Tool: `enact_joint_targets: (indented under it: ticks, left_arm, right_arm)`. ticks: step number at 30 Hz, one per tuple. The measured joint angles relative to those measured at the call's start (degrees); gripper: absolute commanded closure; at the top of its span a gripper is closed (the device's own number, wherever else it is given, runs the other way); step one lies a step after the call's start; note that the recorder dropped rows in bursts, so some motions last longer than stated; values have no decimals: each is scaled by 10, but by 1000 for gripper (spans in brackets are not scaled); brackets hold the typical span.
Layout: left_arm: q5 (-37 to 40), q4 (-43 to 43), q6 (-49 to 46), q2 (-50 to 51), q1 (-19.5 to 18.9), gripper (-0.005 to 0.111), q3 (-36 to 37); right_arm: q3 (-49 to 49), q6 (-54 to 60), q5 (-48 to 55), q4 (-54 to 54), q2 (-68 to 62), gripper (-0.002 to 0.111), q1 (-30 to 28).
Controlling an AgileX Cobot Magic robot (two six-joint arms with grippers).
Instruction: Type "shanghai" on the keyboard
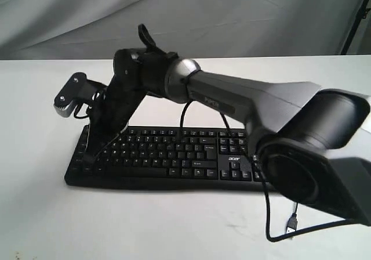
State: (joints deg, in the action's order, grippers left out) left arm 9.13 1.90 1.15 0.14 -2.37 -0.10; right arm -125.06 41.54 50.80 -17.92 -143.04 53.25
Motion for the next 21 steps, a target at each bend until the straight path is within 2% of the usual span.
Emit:
enact_joint_targets:
  ticks: [4,8,16,21]
  left_arm:
    - [0,0,0,0,0,107,0]
    - [0,0,0,0,0,107,0]
    - [0,0,0,0,0,107,0]
    - [0,0,0,0,0,107,0]
  right_arm:
    - [13,-17,39,14,51,108,-8]
    - [98,-25,33,18,114,108,-28]
    - [381,-24,-141,-6,233,108,-46]
    - [438,-7,-196,-38,243,108,-46]
